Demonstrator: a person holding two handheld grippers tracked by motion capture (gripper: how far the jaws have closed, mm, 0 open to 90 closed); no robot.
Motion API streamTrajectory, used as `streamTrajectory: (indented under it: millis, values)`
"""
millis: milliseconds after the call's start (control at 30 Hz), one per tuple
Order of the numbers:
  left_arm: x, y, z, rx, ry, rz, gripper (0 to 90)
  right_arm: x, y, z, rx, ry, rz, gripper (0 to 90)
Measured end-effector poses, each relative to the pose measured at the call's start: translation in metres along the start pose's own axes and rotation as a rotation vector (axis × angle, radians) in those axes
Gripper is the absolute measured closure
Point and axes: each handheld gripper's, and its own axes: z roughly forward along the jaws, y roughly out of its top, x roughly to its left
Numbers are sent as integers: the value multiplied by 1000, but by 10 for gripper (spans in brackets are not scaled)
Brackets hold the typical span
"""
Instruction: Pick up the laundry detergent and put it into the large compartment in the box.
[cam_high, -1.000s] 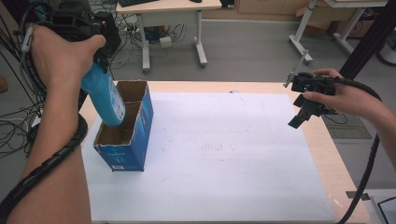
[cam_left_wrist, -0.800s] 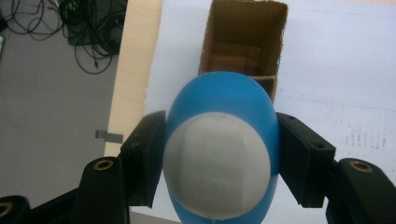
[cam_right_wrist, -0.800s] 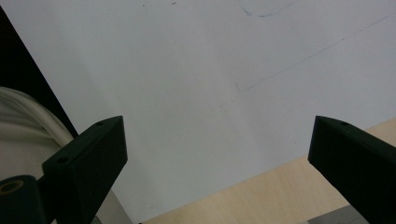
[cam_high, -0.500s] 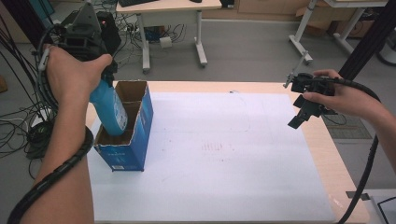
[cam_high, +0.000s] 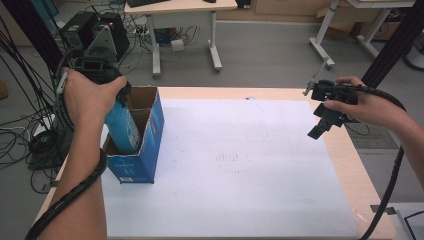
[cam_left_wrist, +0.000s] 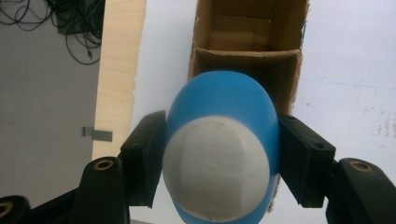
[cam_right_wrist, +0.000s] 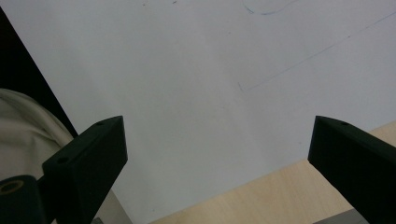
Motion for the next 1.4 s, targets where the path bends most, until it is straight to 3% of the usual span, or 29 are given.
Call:
streamTrajectory:
  millis: [733,1400]
  values:
    - [-8,-5,39,34,3,35,387,0,3,4,15,1,-7,47]
    - [-12,-5,73,75,-22,55,387,0,9,8,31,7,-4,47]
